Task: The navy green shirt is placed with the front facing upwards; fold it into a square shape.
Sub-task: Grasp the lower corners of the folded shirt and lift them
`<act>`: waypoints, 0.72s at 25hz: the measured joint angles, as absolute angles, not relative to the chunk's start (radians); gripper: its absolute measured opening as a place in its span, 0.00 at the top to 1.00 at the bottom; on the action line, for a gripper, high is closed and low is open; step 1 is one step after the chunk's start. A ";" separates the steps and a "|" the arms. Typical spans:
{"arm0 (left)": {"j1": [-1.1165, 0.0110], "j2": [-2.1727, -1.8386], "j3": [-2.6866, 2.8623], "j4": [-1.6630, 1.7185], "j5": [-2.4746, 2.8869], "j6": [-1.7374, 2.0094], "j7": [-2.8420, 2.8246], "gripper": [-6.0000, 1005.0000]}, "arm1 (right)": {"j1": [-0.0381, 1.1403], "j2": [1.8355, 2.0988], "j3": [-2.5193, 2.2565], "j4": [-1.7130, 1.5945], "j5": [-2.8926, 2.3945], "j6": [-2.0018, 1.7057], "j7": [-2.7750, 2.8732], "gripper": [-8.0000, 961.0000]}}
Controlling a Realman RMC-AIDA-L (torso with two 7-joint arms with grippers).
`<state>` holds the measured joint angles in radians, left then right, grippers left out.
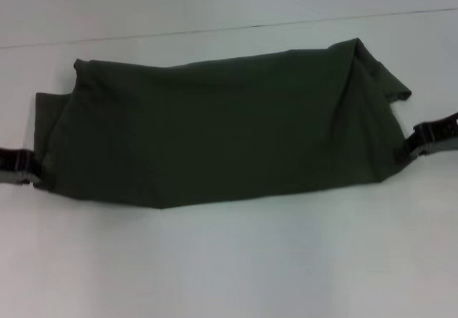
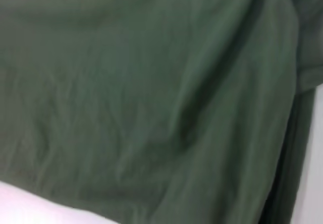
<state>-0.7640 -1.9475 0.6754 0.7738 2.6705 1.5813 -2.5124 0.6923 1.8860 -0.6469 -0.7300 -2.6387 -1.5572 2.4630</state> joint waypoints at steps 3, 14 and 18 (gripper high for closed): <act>-0.757 -1.951 0.680 0.774 2.690 1.610 -2.513 0.99 | 0.695 1.891 -0.667 -0.731 -2.655 -1.597 2.459 0.98; -0.731 -1.964 0.683 0.814 2.766 1.762 -2.513 0.99 | 0.698 1.890 -0.747 -0.738 -2.704 -1.713 2.463 0.98; -0.713 -1.970 0.683 0.821 2.777 1.801 -2.513 0.99 | 0.697 1.899 -0.757 -0.740 -2.750 -1.739 2.456 0.98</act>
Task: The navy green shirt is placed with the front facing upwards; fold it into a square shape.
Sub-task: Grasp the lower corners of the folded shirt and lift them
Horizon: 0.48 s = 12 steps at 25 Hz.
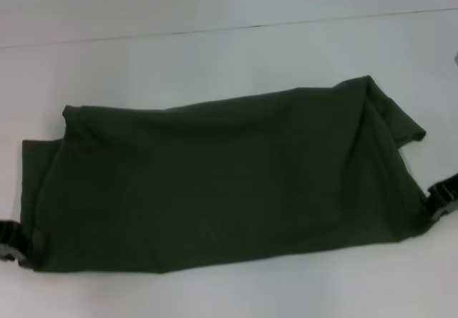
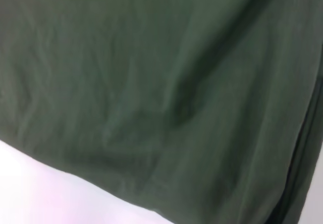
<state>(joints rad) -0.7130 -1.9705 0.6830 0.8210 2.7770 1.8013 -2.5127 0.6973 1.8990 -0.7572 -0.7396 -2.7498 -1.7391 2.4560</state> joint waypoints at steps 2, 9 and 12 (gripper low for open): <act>-0.703 -1.976 0.687 0.822 2.784 1.814 -2.513 0.99 | 0.693 1.906 -0.764 -0.740 -2.771 -1.744 2.455 0.98; -0.685 -1.994 0.712 0.814 2.830 1.833 -2.513 0.99 | 0.684 1.929 -0.803 -0.734 -2.791 -1.779 2.449 0.98; -0.681 -2.000 0.726 0.814 2.839 1.842 -2.515 0.99 | 0.683 1.945 -0.813 -0.739 -2.813 -1.786 2.449 0.98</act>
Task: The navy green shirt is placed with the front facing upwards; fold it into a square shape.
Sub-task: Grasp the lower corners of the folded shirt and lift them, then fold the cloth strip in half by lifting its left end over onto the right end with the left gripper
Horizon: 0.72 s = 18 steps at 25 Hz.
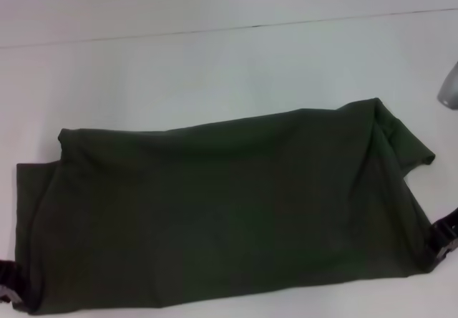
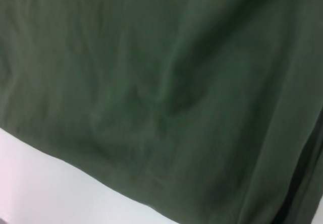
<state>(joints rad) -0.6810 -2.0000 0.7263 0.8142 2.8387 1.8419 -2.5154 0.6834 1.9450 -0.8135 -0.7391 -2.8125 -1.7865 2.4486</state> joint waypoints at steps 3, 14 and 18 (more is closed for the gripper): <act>-0.675 -2.004 0.733 0.819 2.852 1.852 -2.518 0.99 | 0.683 1.950 -0.815 -0.740 -2.826 -1.796 2.448 0.98; -0.669 -2.005 0.735 0.824 2.856 1.862 -2.520 0.99 | 0.675 1.954 -0.796 -0.778 -2.818 -1.810 2.451 0.98; -0.671 -2.005 0.735 0.824 2.856 1.858 -2.522 0.99 | 0.683 1.954 -0.791 -0.779 -2.818 -1.813 2.455 0.97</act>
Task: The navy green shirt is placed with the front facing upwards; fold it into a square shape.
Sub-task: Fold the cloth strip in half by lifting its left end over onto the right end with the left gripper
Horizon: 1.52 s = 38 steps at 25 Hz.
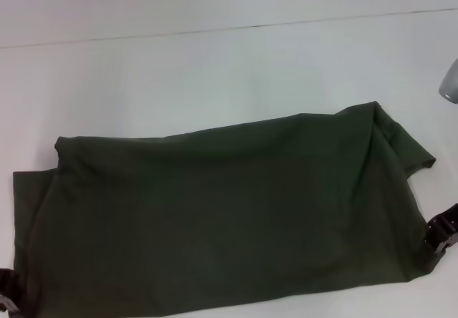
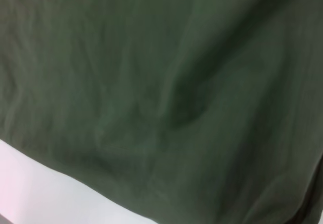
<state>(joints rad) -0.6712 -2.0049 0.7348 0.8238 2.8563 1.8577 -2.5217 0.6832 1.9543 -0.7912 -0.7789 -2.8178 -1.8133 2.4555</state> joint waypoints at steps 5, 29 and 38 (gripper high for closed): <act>-0.675 -2.004 0.735 0.824 2.856 1.855 -2.524 0.99 | 0.689 1.952 -0.799 -0.779 -2.825 -1.820 2.473 0.97; -0.667 -1.980 0.596 0.861 2.846 1.891 -2.457 0.99 | 0.717 1.931 -0.645 -0.867 -2.572 -1.831 2.464 0.49; -0.647 -1.962 0.474 0.842 2.845 1.999 -2.276 0.99 | 0.773 1.958 -0.646 -0.748 -2.546 -1.734 2.447 0.50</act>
<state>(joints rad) -0.6467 -1.9622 0.4739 0.8421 2.8454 1.9988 -2.2761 0.7735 1.9579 -0.6464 -0.7481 -2.5460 -1.7344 2.4466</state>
